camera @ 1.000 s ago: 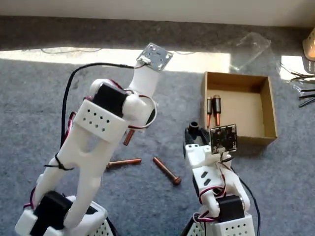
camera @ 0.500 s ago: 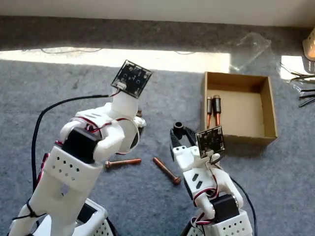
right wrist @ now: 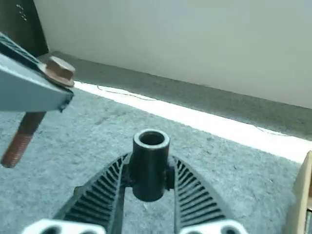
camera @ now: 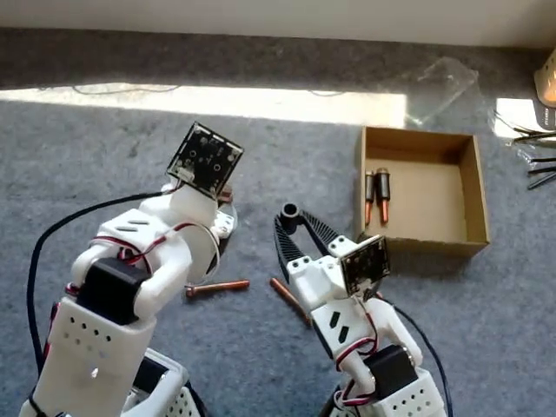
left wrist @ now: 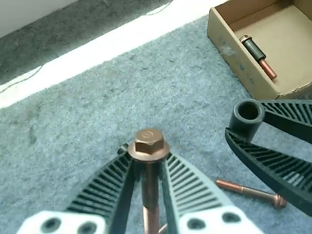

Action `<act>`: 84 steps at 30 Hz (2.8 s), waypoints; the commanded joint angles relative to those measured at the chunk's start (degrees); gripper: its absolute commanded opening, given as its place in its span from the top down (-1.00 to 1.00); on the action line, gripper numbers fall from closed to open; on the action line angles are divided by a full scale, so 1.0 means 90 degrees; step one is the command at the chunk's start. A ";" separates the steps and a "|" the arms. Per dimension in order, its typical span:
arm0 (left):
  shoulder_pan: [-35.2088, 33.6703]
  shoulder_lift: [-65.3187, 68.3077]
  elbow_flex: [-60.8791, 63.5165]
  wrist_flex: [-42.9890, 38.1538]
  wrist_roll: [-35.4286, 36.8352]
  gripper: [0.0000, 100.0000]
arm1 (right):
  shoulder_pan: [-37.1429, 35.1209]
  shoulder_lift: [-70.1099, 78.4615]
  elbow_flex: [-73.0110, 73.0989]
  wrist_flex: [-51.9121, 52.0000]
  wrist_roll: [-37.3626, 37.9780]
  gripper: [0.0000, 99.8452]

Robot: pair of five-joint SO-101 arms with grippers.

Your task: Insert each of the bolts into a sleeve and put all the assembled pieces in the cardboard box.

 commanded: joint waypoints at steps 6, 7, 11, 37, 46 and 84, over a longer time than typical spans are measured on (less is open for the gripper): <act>-0.0083 -0.1421 0.1158 -0.1368 -0.0059 0.99 | -0.0122 -0.0034 0.0474 -0.0982 0.0674 0.99; -0.0083 -0.1538 0.1294 -0.1553 -0.0059 0.99 | -0.0122 -0.0034 0.0669 -0.1197 0.0694 0.99; -0.0083 -0.1949 0.1802 -0.2159 -0.0059 0.99 | -0.0122 -0.0034 0.1275 -0.1597 0.0694 0.99; -0.0054 -0.2242 0.2222 -0.5441 -0.0049 0.99 | -0.0405 -0.0044 0.1353 -0.0689 0.0674 0.99; 0.0249 -0.2300 0.2554 -0.5509 0.0860 0.99 | -0.0757 -0.0054 0.1353 -0.0542 0.0694 0.99; 0.1421 -0.3385 0.3228 -0.4669 0.1807 0.99 | -0.0747 -0.0054 0.1343 -0.0542 0.0703 0.99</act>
